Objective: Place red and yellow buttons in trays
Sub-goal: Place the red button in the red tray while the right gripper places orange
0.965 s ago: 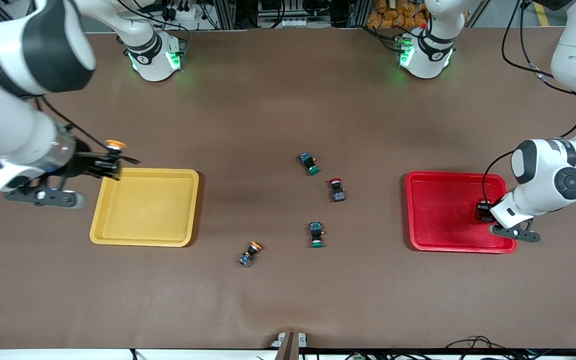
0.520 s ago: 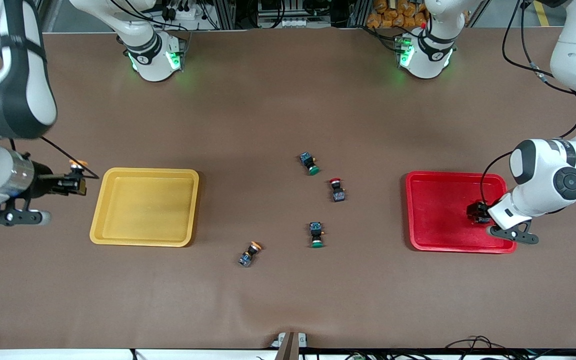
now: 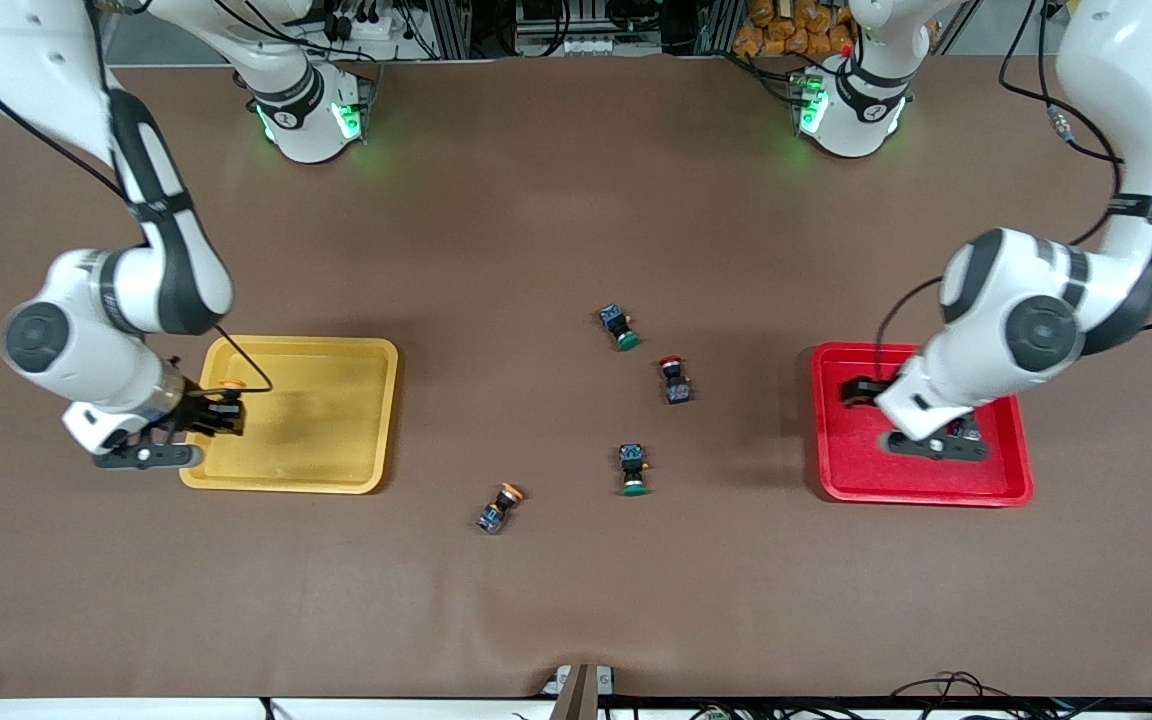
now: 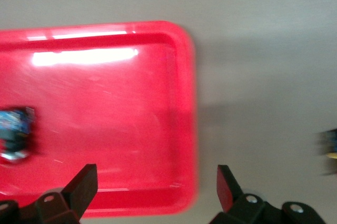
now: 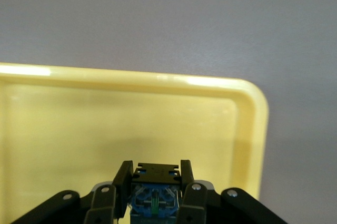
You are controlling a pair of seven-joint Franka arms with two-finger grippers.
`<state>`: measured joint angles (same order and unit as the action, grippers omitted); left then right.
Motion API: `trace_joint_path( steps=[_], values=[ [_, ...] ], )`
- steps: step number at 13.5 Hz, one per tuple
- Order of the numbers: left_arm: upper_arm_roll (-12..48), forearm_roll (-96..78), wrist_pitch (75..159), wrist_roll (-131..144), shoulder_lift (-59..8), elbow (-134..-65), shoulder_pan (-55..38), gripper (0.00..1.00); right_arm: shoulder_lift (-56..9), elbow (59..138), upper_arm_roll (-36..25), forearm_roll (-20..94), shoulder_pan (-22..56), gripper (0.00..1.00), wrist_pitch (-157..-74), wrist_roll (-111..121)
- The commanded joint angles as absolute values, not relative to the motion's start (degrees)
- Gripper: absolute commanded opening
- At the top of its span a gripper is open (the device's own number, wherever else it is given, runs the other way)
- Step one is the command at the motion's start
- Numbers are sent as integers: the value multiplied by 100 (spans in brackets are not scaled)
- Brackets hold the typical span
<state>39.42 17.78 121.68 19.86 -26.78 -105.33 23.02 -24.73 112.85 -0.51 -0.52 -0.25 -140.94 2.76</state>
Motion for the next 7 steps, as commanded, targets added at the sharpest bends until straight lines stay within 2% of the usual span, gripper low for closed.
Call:
trace_joint_path(
  steps=[1, 5, 7],
  values=[
    [4025, 1828, 12050, 3326, -2881, -10363, 1603, 100, -2522, 11898, 26, -123, -123, 0, -15157, 343],
    [3824, 1968, 12094, 4893, -3611, -9739, 381, 100, -2540, 12243, 26, -123, -97, 2, -15687, 343],
    [3570, 2135, 12172, 5429, -3910, -9537, -138, 100, -2549, 12243, 26, -123, -88, 34, -15688, 343]
  ],
)
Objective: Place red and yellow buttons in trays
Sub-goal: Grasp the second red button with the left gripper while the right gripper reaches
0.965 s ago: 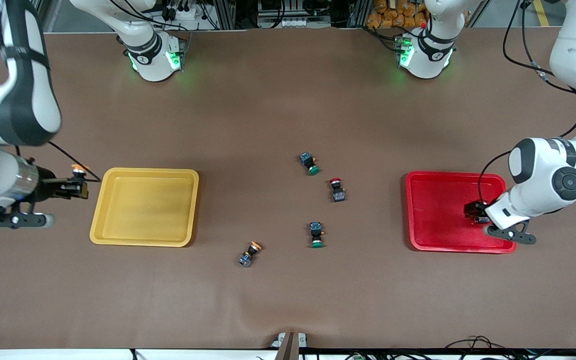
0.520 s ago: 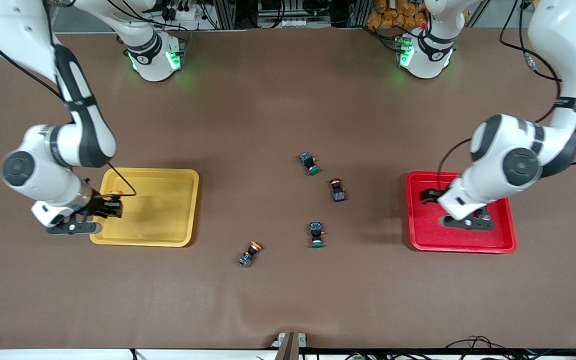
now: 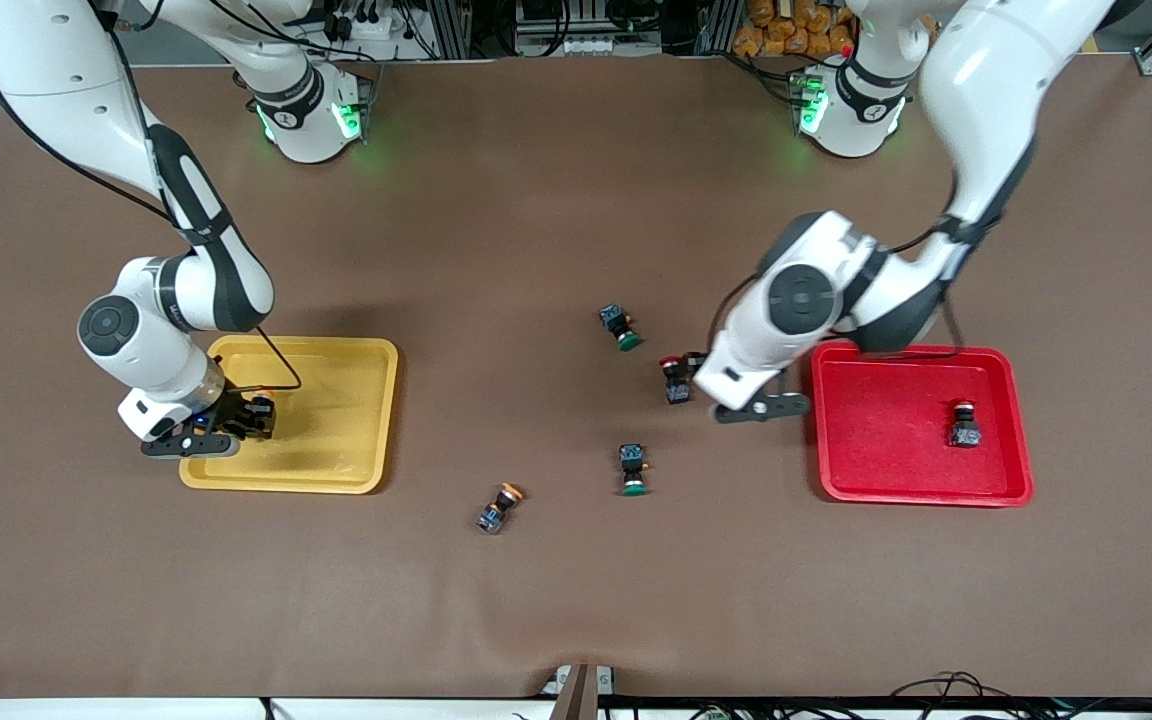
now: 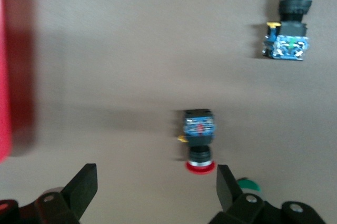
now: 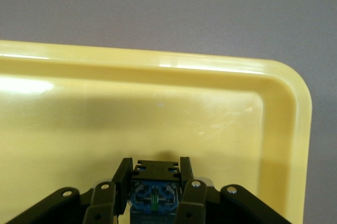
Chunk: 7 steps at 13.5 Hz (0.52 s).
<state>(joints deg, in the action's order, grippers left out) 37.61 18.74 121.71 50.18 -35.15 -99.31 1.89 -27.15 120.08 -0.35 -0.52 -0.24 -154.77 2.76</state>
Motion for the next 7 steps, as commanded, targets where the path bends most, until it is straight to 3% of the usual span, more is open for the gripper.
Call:
trace_joint_path(
  steps=[1, 2, 7],
  values=[
    [3412, 2240, 12251, 5632, -4016, -9493, -376, 100, -2558, 12234, 26, -123, -88, 81, -15688, 343],
    [3271, 2302, 12409, 5703, -4095, -9501, -535, 100, -2558, 12234, 26, -123, -79, 100, -15680, 343],
    [2980, 2504, 12761, 5976, -4438, -9501, -791, 100, -2435, 12016, 61, -123, -79, 100, -15304, 308]
  ],
)
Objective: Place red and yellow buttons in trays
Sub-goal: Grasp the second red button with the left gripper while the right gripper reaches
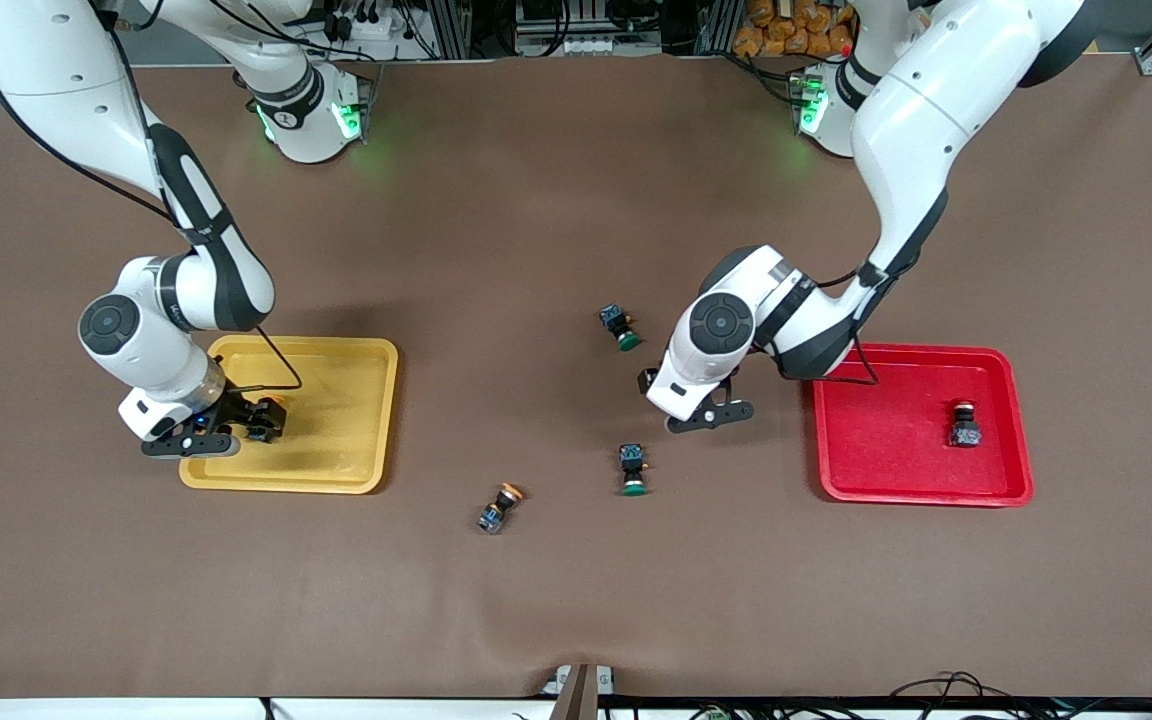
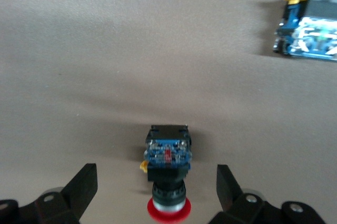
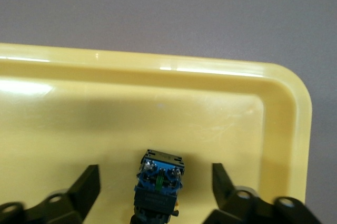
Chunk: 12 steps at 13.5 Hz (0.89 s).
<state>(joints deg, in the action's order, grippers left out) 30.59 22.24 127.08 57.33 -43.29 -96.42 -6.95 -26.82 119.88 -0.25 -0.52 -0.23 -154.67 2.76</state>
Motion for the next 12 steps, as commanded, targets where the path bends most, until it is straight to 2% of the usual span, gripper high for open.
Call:
trace_joint_path(
  steps=[1, 2, 3, 4, 5, 7, 9, 10, 12],
  values=[
    [2953, 2592, 12762, 6046, -4482, -9501, -826, 100, -2408, 11606, 122, -80, -9, 100, -14710, 247],
    [2944, 2697, 12762, 6082, -4526, -9501, -861, 82, -2434, 11027, 158, -44, 122, 100, -13938, 46],
    [2944, 2768, 12762, 6152, -4526, -9501, -861, 35, -2487, 10308, 167, -44, 314, 100, -13191, -496],
    [2944, 2769, 12762, 6170, -4518, -9501, -861, 24, -2687, 9622, 167, -35, 612, 100, -12723, -1058],
    [2944, 2769, 12762, 6170, -4491, -9501, -853, 16, -2977, 9032, 167, -18, 859, 100, -12483, -1629],
    [2944, 2760, 12736, 6170, -4456, -9501, -826, 3, -3574, 8361, 167, -35, 1404, 100, -12498, -2894],
    [2953, 2777, 12613, 6039, -4282, -9501, -643, 0, -4416, 7432, 158, -53, 1966, 100, -12751, -4134],
    [2953, 2777, 12256, 5838, -4106, -9492, -546, 0, -4873, 6974, 158, -53, 2108, 100, -13057, -4740],
    [2971, 2708, 11849, 5066, -3763, -9492, -230, 0, -5438, 6541, 158, -61, 2328, 100, -13542, -5411]
  ],
)
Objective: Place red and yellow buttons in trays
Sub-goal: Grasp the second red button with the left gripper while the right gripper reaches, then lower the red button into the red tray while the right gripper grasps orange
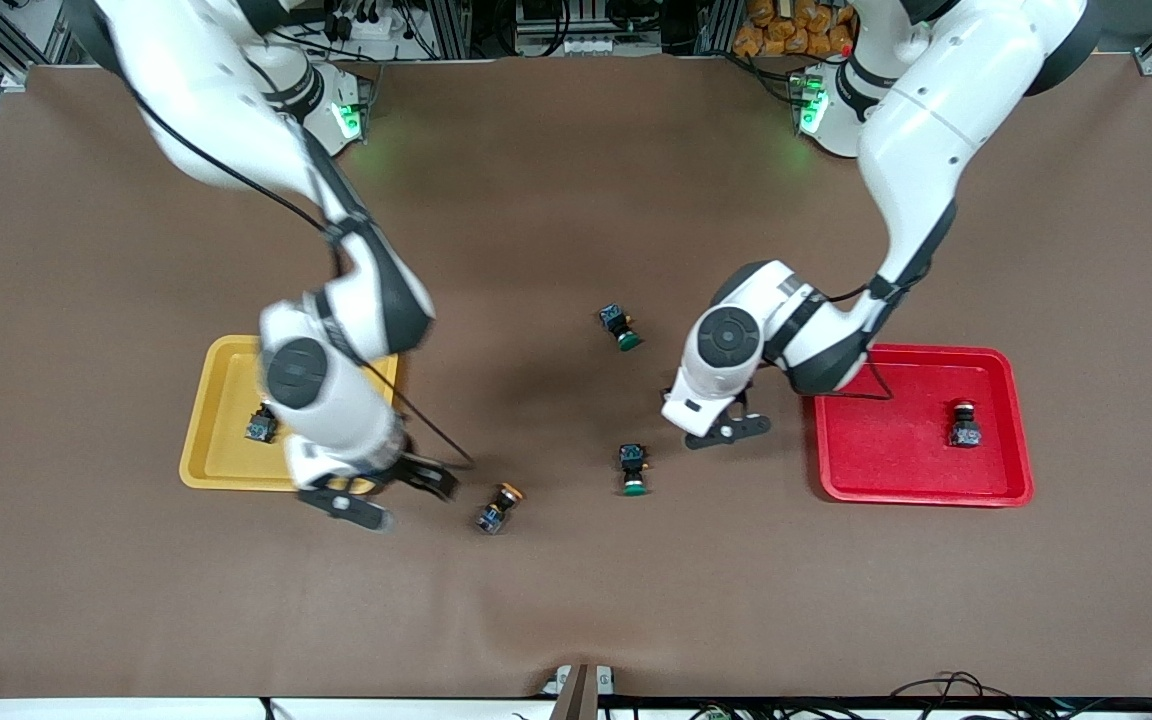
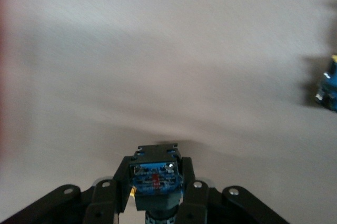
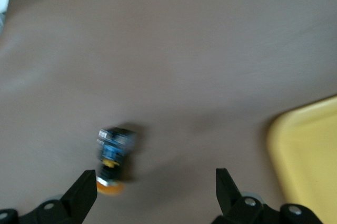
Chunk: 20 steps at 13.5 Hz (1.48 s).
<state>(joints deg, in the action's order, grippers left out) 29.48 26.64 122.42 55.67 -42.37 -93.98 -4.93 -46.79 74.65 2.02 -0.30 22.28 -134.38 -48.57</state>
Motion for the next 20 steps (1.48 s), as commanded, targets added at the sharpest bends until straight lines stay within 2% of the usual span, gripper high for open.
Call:
trace_joint_path(
  steps=[1, 6, 8, 9, 10, 11, 12, 15, 17, 18, 19, 20],
  values=[
    [2988, 2698, 11682, 4671, -3631, -9501, -28, 0, -5684, 6443, 150, -79, 2399, 100, -13666, -5597],
    [3006, 2698, 11522, 2894, -3480, -9615, 939, 1, -6073, 6434, 97, -105, 2592, 100, -14298, -6169],
    [3006, 2707, 11776, 2288, -3507, -9746, 1299, 0, -6143, 6434, 97, -105, 2610, 100, -14388, -6179],
    [3006, 2707, 11986, 2015, -3533, -9843, 1492, 0, -6144, 6434, 97, -105, 2610, 76, -14388, -6179],
    [3006, 2707, 12241, 1786, -3551, -9966, 1677, 1, -6144, 6442, 88, -105, 2610, 38, -14388, -6179],
    [2997, 2716, 12478, 1662, -3559, -10106, 1757, 1, -6144, 6442, 88, -105, 2602, 7, -14379, -6170],
    [2997, 2768, 12707, 1644, -3560, -10247, 1810, 1, -6126, 6442, 97, -114, 2593, 0, -14379, -6161],
    [2988, 2882, 13288, 1644, -3630, -10590, 1995, 1, -5838, 6468, 105, -27, 2522, 0, -14230, -6144],
    [2988, 2900, 13394, 1644, -3639, -10652, 2004, 1, -5355, 6495, 105, -26, 2365, 0, -13268, -6100],
    [2988, 2900, 13403, 1644, -3647, -10652, 2013, 16, -5057, 6495, 123, -26, 2260, 0, -12802, -6039],
    [2980, 2900, 13403, 1635, -3682, -10644, 2030, 87, -4767, 6495, 149, -18, 2163, 0, -12310, -5734],
    [2988, 2900, 13412, 1635, -3683, -10644, 2039, 100, -4477, 6495, 149, -18, 2049, 0, -11730, -5174]
  ],
)
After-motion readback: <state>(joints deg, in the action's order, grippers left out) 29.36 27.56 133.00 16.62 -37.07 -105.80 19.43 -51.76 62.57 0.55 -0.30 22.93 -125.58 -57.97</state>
